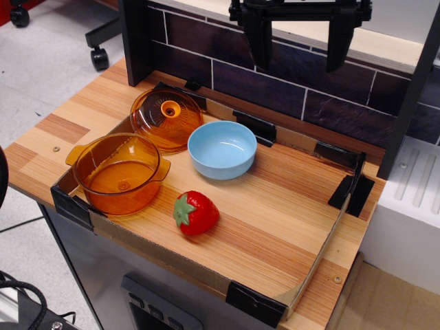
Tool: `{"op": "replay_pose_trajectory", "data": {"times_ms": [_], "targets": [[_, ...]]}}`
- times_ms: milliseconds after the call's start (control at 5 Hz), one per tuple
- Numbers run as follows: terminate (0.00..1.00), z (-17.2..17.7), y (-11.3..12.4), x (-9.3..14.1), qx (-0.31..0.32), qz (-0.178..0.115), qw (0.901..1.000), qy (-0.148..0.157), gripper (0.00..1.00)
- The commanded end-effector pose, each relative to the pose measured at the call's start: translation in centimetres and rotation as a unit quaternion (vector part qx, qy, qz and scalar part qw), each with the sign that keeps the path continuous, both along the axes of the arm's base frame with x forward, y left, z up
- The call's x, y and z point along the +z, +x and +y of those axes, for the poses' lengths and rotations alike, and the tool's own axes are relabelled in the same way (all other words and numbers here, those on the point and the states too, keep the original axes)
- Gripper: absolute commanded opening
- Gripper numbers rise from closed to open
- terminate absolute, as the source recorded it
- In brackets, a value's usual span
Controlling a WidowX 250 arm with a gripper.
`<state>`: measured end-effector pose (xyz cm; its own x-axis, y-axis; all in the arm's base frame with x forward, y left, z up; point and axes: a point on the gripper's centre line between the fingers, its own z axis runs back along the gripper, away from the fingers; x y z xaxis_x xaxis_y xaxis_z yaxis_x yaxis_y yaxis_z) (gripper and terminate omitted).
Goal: Put lid on pot
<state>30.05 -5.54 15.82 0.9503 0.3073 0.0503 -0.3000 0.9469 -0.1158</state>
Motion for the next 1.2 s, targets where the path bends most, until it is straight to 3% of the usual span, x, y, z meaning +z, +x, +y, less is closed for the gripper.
{"op": "replay_pose_trajectory", "data": {"times_ms": [0,600,800,1000], "targets": [[0.0,0.0,0.0,0.0,0.0,0.0,1.0,0.0,1.0],[0.0,8.5,0.7,-1.3,-0.001,-0.011,0.9995,0.031,1.0],[0.0,10.4,1.4,-1.2,0.02,-0.05,0.996,0.071,1.0],[0.0,11.7,2.2,-2.1,0.035,-0.062,0.9901,0.121,1.0]]}}
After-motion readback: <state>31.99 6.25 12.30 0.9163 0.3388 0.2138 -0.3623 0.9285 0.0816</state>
